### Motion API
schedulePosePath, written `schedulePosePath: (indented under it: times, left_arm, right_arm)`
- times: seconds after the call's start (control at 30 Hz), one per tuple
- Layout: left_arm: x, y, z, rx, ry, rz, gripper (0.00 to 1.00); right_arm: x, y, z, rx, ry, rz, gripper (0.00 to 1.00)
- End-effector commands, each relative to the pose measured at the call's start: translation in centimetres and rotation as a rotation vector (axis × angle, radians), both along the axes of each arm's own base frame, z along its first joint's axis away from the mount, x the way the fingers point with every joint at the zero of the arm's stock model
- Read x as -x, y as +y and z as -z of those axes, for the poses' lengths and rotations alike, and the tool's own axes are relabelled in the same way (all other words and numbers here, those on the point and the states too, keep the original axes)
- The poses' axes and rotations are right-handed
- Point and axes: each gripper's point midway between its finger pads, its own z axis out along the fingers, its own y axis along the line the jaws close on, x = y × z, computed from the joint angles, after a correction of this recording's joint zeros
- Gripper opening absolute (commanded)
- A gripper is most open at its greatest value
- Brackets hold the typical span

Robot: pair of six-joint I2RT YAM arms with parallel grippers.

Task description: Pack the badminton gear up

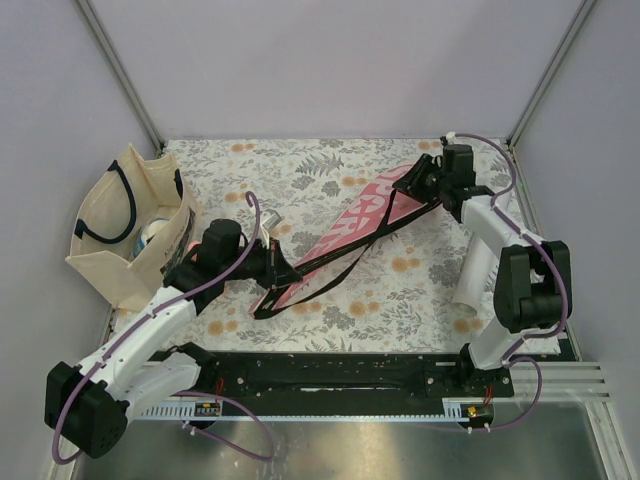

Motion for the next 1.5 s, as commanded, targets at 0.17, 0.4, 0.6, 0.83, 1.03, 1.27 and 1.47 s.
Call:
schedulePosePath:
  times: [0.17, 0.4, 0.6, 0.83, 1.03, 1.27, 1.47]
  left_arm:
    - [-0.1, -1.0, -4.1, 0.162, -0.004, 0.005, 0.0]
    - [-0.6, -0.3, -4.9, 0.176, 0.007, -0.036, 0.0]
    - [-0.5, -0.2, -5.9, 0.238, 0.038, -0.046, 0.0]
    - [-0.6, 0.1, -6.8, 0.259, 0.066, -0.047, 0.0]
    - [-0.5, 0.5, -6.8, 0.245, 0.089, -0.051, 0.0]
    - [-0.5, 0.5, -7.3, 0.242, 0.135, -0.045, 0.0]
    - [-0.5, 0.7, -8.1, 0.242, 0.161, -0.053, 0.0]
  right_arm:
    - [0.1, -1.7, -5.8, 0.143, -0.09, -0.002, 0.59]
    - [2.1, -4.2, -11.1, 0.14, -0.234, -0.019, 0.7]
    - [4.3, -9.4, -9.6, 0.206, -0.245, 0.044, 0.65]
    - [5.6, -12.6, -6.0, 0.431, -0.505, -0.023, 0.61]
    - [4.6, -11.6, -2.5, 0.561, -0.7, -0.192, 0.6]
    - [1.7, -12.8, -1.9, 0.657, -0.732, -0.219, 0.61]
    - [0.5, -12.7, -1.0, 0.71, -0.716, -0.323, 0.62]
